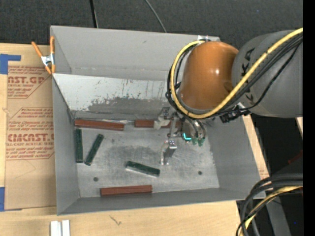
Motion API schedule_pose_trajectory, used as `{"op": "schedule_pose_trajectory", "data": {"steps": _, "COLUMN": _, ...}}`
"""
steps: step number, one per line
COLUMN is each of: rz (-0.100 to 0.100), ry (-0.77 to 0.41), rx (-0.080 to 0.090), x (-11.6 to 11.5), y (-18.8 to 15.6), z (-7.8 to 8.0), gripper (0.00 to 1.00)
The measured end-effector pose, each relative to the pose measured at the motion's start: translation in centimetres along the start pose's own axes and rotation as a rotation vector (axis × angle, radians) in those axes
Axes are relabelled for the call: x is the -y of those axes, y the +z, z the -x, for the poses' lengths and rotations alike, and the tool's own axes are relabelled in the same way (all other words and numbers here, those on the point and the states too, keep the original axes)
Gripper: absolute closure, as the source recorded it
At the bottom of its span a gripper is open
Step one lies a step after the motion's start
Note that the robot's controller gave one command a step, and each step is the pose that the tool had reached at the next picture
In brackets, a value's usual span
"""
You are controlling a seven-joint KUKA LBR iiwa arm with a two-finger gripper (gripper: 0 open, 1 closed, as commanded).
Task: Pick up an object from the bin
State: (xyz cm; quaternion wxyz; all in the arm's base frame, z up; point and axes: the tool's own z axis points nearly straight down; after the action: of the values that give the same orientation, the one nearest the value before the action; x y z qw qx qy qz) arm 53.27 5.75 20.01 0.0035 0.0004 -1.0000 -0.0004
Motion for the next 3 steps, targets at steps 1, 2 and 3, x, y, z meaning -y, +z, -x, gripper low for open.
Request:
{"op": "schedule_pose_trajectory", "data": {"steps": 1, "rz": 0.0, "ry": 0.0, "rx": 0.008, "x": 0.0, "y": -0.4, "z": 0.2, "gripper": 0.0}}
{"op": "schedule_pose_trajectory", "data": {"steps": 2, "rz": 0.001, "ry": 0.012, "rx": 0.012, "x": -2.2, "y": 6.3, "z": -1.0, "gripper": 0.0}}
{"op": "schedule_pose_trajectory", "data": {"steps": 3, "rz": 0.0, "ry": 0.061, "rx": 0.002, "x": -3.0, "y": 10.0, "z": -1.8, "gripper": 0.0}}
